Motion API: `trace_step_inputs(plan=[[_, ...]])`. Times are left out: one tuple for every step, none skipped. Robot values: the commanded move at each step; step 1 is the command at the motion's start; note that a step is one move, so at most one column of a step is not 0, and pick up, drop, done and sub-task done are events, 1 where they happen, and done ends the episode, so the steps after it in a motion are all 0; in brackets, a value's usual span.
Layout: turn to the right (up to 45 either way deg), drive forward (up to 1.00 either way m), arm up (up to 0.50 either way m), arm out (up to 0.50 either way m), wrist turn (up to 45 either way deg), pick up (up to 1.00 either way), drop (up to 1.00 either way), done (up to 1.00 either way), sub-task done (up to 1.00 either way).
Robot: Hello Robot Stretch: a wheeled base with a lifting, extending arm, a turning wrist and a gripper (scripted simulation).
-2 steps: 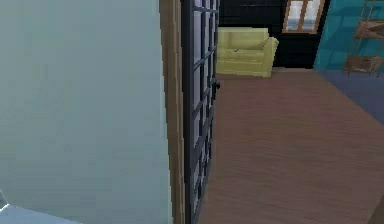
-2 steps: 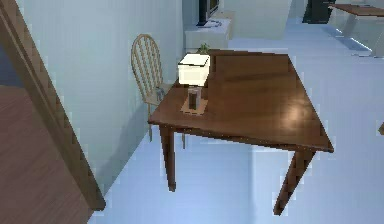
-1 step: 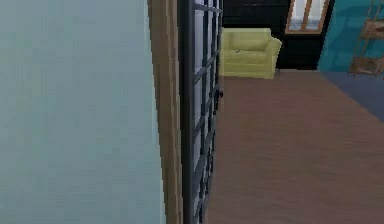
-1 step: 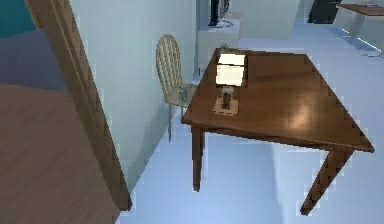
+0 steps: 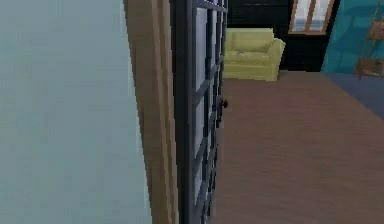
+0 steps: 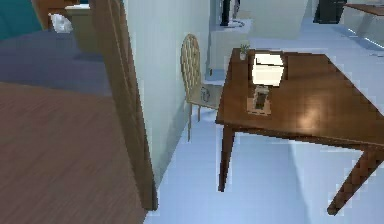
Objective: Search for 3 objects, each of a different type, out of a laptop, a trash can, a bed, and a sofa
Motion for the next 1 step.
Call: trace_step_inputs(plan=[[45.0, 0.0, 0.0, 0.0, 0.0, 0.0, 0.0, 0.0, 0.0]])
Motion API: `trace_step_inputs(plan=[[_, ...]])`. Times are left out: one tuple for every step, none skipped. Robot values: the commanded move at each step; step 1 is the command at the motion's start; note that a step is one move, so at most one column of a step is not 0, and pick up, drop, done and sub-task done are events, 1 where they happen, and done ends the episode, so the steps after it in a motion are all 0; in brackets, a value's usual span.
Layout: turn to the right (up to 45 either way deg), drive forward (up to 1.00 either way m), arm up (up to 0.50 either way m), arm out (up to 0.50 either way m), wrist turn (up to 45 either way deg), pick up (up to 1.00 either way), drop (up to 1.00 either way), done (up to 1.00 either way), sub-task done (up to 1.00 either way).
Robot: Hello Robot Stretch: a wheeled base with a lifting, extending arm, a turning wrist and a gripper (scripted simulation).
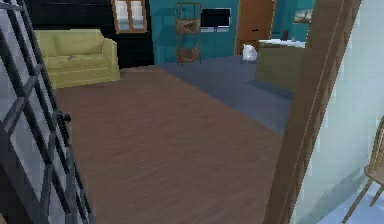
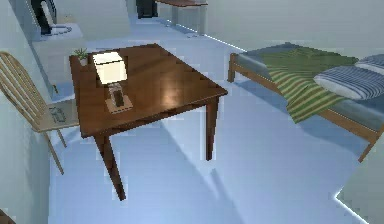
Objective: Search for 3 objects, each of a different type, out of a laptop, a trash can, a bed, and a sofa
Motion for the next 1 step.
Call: trace_step_inputs(plan=[[6.0, 0.0, 0.0, 0.0, 0.0, 0.0, 0.0, 0.0, 0.0]])
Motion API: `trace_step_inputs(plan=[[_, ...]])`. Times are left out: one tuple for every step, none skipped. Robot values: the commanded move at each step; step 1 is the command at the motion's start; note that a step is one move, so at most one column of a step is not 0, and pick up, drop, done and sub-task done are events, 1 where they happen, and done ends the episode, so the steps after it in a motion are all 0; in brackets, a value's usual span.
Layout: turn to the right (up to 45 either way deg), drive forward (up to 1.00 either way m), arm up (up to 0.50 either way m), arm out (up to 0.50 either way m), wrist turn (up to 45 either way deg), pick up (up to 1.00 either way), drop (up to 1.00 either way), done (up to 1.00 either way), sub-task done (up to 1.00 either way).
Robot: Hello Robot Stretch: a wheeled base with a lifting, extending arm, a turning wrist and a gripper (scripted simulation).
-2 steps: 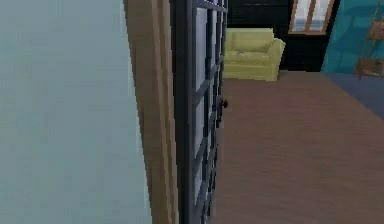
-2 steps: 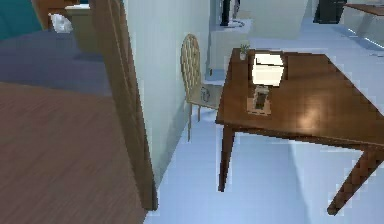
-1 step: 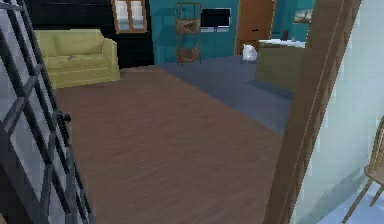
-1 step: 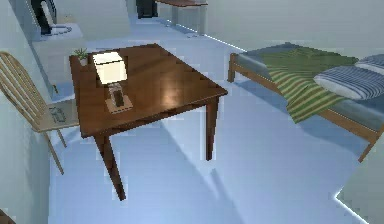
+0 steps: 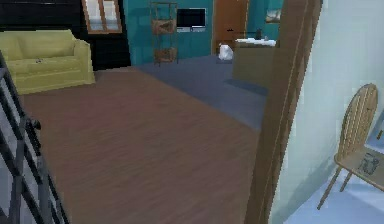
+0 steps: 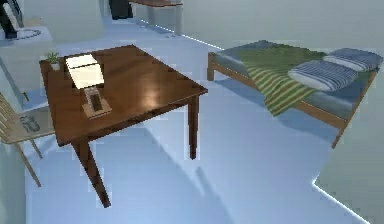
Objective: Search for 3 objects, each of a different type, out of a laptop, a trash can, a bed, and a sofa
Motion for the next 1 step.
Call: trace_step_inputs(plan=[[0.0, 0.4, 0.0, 0.0, 0.0, 0.0, 0.0, 0.0, 0.0]])
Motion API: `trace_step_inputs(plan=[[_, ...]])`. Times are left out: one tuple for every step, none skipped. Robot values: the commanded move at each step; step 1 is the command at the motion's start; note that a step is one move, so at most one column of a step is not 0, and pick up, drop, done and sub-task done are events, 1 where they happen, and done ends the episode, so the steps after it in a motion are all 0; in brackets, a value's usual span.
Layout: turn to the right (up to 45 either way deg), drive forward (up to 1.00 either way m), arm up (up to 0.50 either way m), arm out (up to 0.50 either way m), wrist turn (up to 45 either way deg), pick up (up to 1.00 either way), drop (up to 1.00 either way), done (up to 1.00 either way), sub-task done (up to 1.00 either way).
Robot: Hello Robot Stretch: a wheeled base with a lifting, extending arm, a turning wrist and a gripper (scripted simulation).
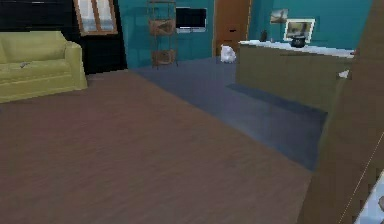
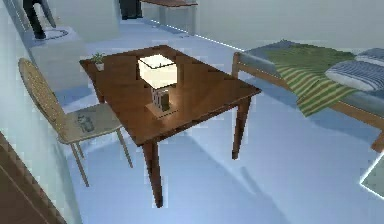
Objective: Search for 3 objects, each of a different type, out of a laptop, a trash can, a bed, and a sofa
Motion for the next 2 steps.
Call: trace_step_inputs(plan=[[-30.0, 0.0, 0.0, 0.0, 0.0, 0.0, 0.0, 0.0, 0.0], [0.0, 1.0, 0.0, 0.0, 0.0, 0.0, 0.0, 0.0, 0.0]])
